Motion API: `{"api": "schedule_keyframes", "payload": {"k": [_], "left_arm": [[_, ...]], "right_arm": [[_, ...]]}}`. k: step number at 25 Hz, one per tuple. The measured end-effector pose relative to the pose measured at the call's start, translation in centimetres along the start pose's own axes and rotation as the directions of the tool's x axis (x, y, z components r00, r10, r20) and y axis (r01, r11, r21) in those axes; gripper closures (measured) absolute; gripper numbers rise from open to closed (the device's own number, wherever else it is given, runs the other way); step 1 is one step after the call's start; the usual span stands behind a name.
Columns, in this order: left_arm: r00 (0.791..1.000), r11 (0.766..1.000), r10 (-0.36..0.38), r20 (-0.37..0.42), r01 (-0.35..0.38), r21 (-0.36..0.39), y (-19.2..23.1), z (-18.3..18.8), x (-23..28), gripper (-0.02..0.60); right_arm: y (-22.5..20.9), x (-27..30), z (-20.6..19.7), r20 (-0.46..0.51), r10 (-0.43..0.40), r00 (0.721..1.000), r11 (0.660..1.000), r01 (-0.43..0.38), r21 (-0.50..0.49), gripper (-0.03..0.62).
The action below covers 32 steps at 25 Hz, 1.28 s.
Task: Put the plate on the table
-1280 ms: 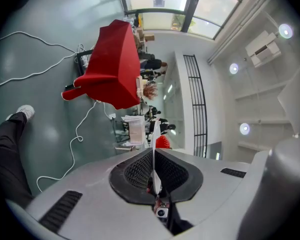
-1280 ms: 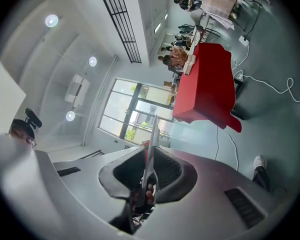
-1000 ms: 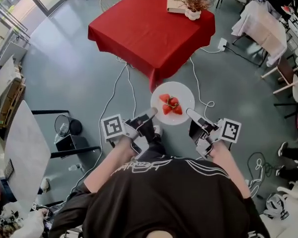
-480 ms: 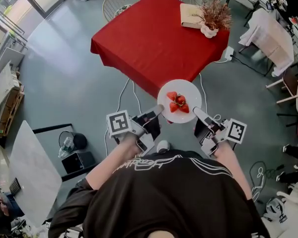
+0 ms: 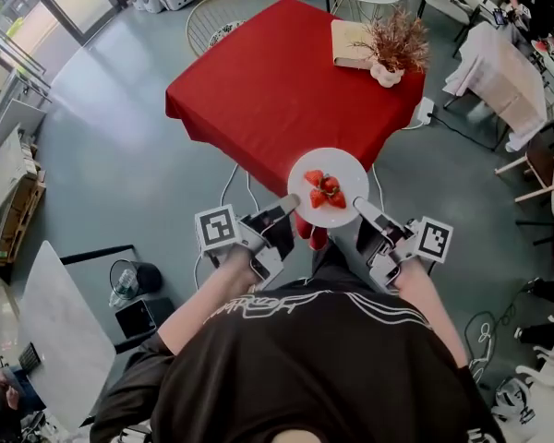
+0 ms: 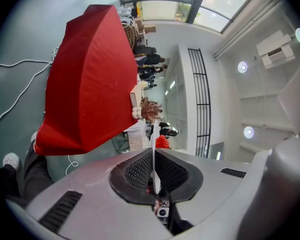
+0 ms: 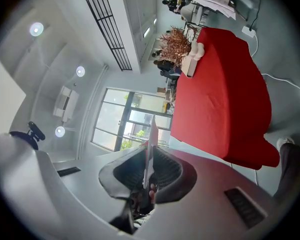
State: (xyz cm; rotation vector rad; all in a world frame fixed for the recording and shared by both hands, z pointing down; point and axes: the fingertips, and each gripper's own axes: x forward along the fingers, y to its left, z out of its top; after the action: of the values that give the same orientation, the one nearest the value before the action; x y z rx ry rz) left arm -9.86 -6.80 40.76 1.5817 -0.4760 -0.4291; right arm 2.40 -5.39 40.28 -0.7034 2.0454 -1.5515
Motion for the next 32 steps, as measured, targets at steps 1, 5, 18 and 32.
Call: {"api": "schedule_keyframes", "payload": {"k": [1, 5, 18, 32], "left_arm": [[1.000, 1.000, 0.004, 0.004, -0.004, 0.003, 0.1, 0.5, 0.5, 0.566], [1.000, 1.000, 0.021, 0.020, -0.021, 0.001, 0.5, 3.1, 3.5, 0.566], [0.992, 0.994, 0.096, 0.083, -0.091, -0.059, 5.0, 12.7, 12.2, 0.566], [0.984, 0.992, 0.115, 0.139, -0.107, -0.066, 7.2, 19.1, 16.4, 0.566]], "right_arm": [[-0.4, 0.3, 0.7, -0.001, 0.003, 1.000, 1.000, -0.003, 0.009, 0.559], [-2.0, 2.1, 4.3, -0.010, 0.005, 1.000, 0.999, -0.004, 0.037, 0.559], [-9.4, 9.4, 14.5, -0.067, -0.036, 0.997, 0.993, 0.043, 0.106, 0.559], [-13.3, 14.4, 19.9, -0.093, -0.037, 0.995, 0.990, 0.049, 0.134, 0.559]]}}
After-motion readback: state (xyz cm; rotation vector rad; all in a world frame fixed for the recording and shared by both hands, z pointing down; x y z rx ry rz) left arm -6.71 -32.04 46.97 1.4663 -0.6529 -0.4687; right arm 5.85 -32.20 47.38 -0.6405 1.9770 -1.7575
